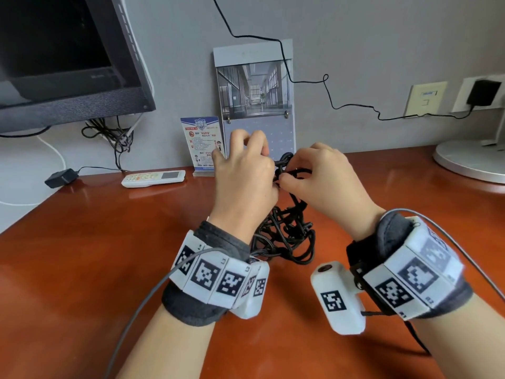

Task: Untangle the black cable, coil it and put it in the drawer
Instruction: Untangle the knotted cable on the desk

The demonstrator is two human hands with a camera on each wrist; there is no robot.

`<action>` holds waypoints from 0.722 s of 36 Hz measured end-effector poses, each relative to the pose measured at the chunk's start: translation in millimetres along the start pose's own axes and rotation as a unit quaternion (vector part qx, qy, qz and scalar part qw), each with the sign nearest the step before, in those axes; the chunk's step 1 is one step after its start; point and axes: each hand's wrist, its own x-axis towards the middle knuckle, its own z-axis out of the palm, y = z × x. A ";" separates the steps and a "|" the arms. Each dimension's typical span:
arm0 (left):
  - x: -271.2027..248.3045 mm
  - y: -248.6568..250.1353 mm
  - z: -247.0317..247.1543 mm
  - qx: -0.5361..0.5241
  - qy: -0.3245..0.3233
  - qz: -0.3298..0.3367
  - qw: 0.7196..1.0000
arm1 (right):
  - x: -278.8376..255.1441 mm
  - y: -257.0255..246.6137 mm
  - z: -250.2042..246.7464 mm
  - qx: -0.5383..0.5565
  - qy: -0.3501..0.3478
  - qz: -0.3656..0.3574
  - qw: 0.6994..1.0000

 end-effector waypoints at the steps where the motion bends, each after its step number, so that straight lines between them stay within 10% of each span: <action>1: 0.1 2.2 -1.1 -0.014 -0.002 -0.007 1.000 | -0.2 0.0 -0.1 0.005 0.004 0.002 1.000; 8: 3.3 2.3 0.9 -0.195 -0.040 -0.128 0.972 | 1.5 3.5 3.0 0.003 0.011 0.001 1.000; 16: 5.4 1.9 -4.0 -0.261 -0.039 -0.066 0.962 | 6.1 11.6 -6.3 0.003 0.038 0.006 0.999; 26: 1.6 8.0 -26.4 -0.058 -0.049 -0.010 0.997 | -0.3 2.7 -5.2 0.001 0.025 -0.088 0.996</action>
